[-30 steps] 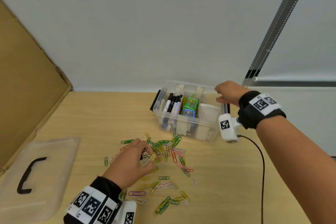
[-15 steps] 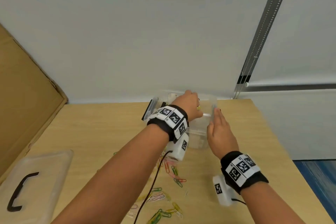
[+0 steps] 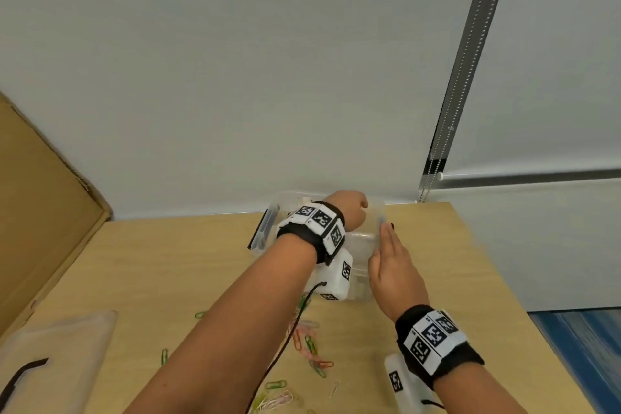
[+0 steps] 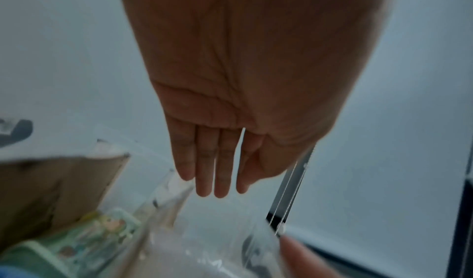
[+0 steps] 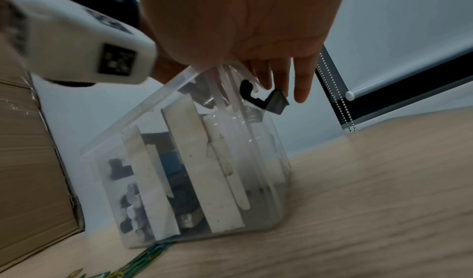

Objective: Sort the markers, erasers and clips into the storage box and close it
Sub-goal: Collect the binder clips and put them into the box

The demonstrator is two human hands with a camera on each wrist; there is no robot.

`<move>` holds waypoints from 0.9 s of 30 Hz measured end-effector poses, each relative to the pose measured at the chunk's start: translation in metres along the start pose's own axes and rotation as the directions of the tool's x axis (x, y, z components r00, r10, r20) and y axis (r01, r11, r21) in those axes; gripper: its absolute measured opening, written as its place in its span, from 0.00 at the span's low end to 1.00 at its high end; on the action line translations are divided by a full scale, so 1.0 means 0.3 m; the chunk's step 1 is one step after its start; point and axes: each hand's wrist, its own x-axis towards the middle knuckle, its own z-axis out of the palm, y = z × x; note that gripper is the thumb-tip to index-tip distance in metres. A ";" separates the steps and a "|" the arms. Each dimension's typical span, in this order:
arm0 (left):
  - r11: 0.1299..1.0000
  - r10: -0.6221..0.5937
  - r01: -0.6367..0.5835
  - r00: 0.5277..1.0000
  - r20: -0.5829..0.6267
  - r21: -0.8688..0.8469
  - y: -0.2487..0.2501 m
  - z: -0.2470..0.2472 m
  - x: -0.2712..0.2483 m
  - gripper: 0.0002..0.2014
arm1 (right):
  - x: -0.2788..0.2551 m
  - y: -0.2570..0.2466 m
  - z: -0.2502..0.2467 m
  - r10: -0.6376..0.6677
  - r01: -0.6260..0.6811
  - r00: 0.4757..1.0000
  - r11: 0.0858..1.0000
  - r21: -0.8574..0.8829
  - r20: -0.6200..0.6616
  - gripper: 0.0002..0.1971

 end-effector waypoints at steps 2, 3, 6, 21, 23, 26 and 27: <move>0.990 0.069 -0.086 0.986 -0.154 -0.110 -0.036 -0.032 -0.094 0.19 | 0.016 0.011 -0.006 -0.022 0.022 1.000 1.000 -0.004 -0.022 0.29; 0.980 0.089 -0.127 0.969 -0.232 -0.153 -0.059 -0.039 -0.157 0.18 | 0.023 0.016 -0.010 -0.026 0.025 0.999 1.000 -0.007 -0.038 0.29; 0.965 0.125 -0.201 0.917 -0.378 -0.167 -0.166 -0.028 -0.359 0.16 | 0.040 0.029 -0.015 -0.021 0.019 0.998 0.999 -0.030 -0.056 0.28; 0.918 -0.371 0.376 0.927 0.061 -0.124 -0.799 0.280 -1.079 0.24 | -0.344 -0.399 0.152 -0.532 0.535 0.833 0.844 0.022 0.150 0.11; 0.924 -0.344 0.356 0.934 0.100 -0.143 -0.830 0.308 -1.117 0.30 | -0.414 -0.469 0.238 -0.580 0.584 0.726 0.804 0.112 0.370 0.11; 0.941 -0.283 0.302 0.949 0.136 -0.153 -0.865 0.347 -1.143 0.35 | -0.487 -0.562 0.355 -0.589 0.648 0.522 0.744 0.162 0.616 0.16; 0.947 -0.263 0.282 0.956 0.133 -0.154 -0.876 0.359 -1.144 0.35 | -0.501 -0.586 0.385 -0.574 0.668 0.476 0.729 0.150 0.667 0.19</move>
